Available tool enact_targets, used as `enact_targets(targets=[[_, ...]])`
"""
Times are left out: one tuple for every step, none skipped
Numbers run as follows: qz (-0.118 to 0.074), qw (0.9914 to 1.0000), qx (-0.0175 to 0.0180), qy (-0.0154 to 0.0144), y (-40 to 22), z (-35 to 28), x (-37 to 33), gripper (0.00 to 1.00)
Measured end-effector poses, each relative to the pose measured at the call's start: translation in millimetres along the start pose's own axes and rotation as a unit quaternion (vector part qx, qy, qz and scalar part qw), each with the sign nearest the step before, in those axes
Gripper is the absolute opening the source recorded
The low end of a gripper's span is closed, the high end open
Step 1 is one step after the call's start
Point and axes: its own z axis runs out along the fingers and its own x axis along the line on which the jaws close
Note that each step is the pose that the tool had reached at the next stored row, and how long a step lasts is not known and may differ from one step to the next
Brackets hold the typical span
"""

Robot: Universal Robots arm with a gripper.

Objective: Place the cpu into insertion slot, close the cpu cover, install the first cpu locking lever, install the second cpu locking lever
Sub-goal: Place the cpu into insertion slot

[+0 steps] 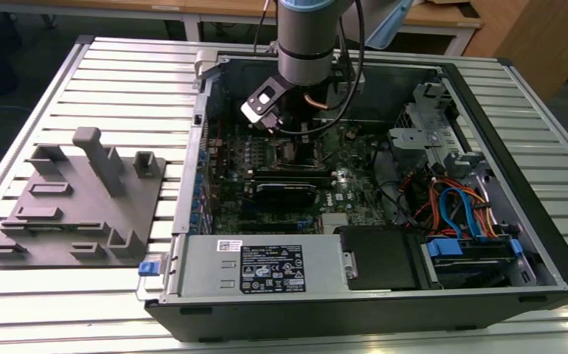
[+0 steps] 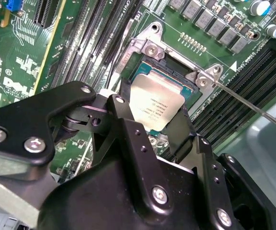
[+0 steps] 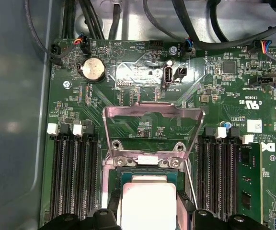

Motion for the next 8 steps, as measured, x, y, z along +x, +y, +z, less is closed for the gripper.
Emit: enact_targets(targets=[[0.0, 1.0, 0.0, 0.0, 0.0, 0.5, 0.0, 0.54], [0.0, 1.0, 0.0, 0.0, -0.1, 1.1, 0.0, 0.54], [0.0, 1.0, 0.0, 0.0, -0.2, 1.8, 0.0, 0.54], [0.0, 1.0, 0.0, -0.0001, -0.2, 2.3, 0.0, 0.54], [0.0, 1.0, 0.0001, -0.0002, -0.3, 2.5, -0.1, 0.54], [0.0, 1.0, 0.0001, -0.0002, -0.3, 2.5, -0.1, 0.54], [0.0, 1.0, 0.0001, -0.0002, -0.3, 2.5, -0.1, 0.54], [0.0, 1.0, 0.0001, -0.0002, -0.3, 2.6, 0.0, 0.54]])
